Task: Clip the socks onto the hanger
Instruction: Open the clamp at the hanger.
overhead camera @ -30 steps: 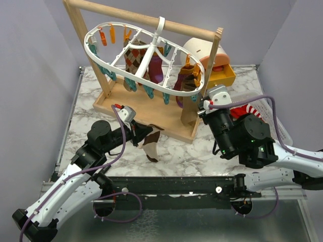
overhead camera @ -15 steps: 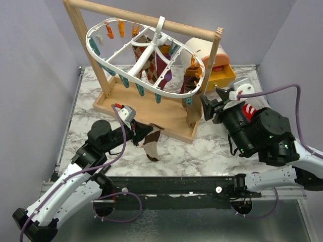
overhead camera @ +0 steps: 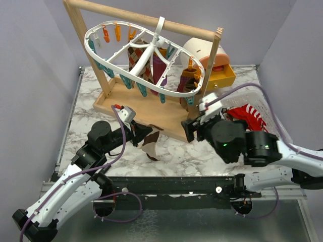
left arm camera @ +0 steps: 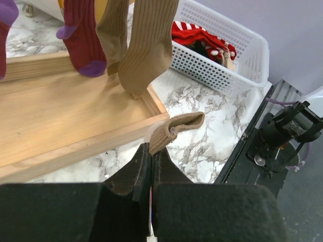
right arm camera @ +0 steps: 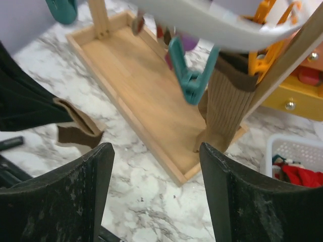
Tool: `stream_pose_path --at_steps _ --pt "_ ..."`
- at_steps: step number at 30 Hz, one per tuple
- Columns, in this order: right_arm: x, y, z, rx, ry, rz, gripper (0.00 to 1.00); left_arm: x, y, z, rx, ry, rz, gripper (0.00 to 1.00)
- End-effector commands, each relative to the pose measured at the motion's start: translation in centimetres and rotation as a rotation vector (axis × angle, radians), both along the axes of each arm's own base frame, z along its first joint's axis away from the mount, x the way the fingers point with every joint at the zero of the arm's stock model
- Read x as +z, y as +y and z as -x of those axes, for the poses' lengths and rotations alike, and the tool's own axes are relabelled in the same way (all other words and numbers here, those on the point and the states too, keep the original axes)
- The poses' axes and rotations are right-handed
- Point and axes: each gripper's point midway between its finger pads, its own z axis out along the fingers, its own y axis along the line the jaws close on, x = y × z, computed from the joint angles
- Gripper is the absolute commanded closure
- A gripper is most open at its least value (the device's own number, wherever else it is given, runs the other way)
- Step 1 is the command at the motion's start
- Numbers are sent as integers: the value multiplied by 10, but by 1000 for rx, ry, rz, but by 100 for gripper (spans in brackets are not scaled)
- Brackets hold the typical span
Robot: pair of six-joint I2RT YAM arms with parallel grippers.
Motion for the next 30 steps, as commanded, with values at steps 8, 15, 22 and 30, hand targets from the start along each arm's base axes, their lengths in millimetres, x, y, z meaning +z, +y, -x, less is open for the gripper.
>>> stream_pose_path --at_steps 8,15,22,30 --pt "-38 -13 -27 -325 -49 -112 1 2 2 -4 28 5 24 100" --pt "-9 -4 -33 -362 -90 -194 0 3 -1 -7 32 4 42 100" --pt "8 1 -37 -402 -120 -207 2 3 -6 -9 19 11 62 100" --pt "17 0 -39 -434 -146 -182 9 4 -9 -10 8 9 66 100"
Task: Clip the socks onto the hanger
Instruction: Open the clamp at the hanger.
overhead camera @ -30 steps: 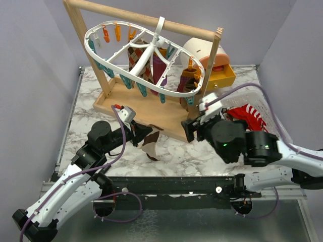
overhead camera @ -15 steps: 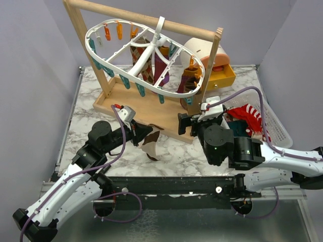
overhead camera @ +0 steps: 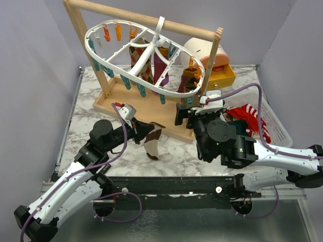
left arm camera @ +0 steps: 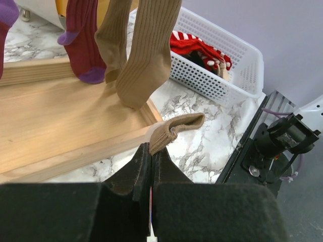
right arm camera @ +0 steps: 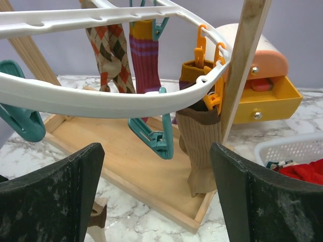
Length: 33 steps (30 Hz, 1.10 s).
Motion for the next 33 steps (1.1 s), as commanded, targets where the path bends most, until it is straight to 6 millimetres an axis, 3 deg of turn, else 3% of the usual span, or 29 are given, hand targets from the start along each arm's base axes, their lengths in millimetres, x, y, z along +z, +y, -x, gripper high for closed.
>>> stream_pose_path --at_steps 1,12,26,33 --pt "17 -9 -2 -56 -21 -17 10 4 -2 -2 -2 -14 24 100" --pt "23 -3 -11 -58 -30 -20 16 6 -2 -1 -6 -17 30 100" --pt "23 -3 -17 -50 -27 -5 35 6 -4 -2 -12 -23 30 100" --pt "22 -3 -19 -41 -24 -3 55 9 -5 -3 -18 -27 34 100"
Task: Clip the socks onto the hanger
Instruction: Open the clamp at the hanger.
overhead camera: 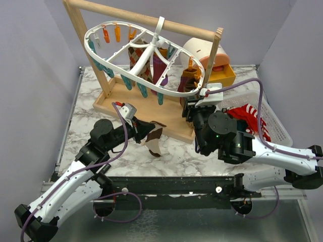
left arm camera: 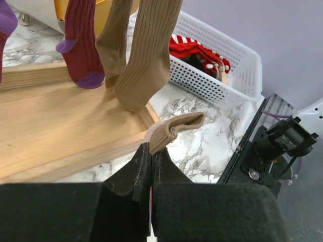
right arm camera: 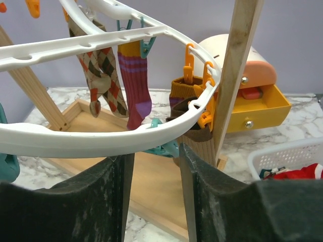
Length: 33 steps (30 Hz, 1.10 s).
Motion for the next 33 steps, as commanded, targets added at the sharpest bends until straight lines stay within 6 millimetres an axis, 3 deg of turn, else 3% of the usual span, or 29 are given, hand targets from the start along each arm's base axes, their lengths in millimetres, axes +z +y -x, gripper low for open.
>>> stream_pose_path --at_steps 1,7,9,13,16,25,33 --pt "6 1 -1 15 1 -12 58 7 -3 0 -17 -22 22 100" --pt "8 0 0 25 1 -18 70 12 -5 -1 -28 -23 25 100" --pt "9 -1 0 27 1 -24 69 18 -6 -2 -30 -38 35 100" --pt "10 -4 2 36 7 -41 42 19 -8 -2 -36 -42 36 100" --pt "11 -4 3 47 18 -60 34 17 -8 -3 -35 -40 35 100" --pt "13 -9 7 70 46 -84 29 12 -8 -4 -32 -35 26 100" --pt "14 1 6 88 46 -90 26 13 -10 -4 -40 -34 30 100"
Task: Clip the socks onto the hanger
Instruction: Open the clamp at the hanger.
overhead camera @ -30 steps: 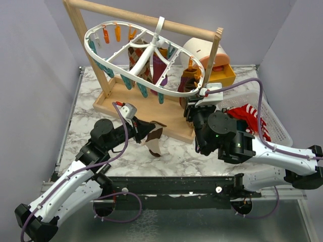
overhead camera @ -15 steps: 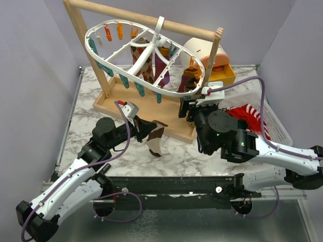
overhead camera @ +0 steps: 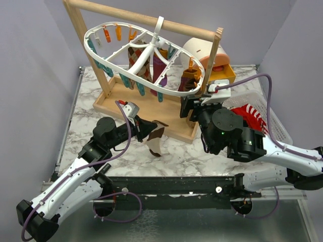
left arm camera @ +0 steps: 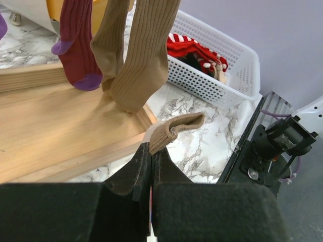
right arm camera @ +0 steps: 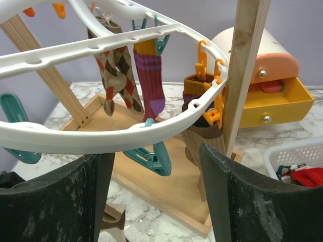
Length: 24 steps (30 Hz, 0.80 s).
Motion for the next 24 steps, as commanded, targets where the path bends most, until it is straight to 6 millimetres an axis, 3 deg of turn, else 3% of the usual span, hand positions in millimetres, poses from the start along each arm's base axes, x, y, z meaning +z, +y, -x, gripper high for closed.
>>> stream_pose_path --at_steps 1,15,24 --pt "6 3 -1 12 0 -21 26 15 -2 0 -16 -34 30 100" --pt "-4 10 -12 -33 -8 9 19 12 -1 4 -20 -28 38 100" --pt "-16 8 -8 -3 29 -8 18 8 0 6 -20 -21 35 100"
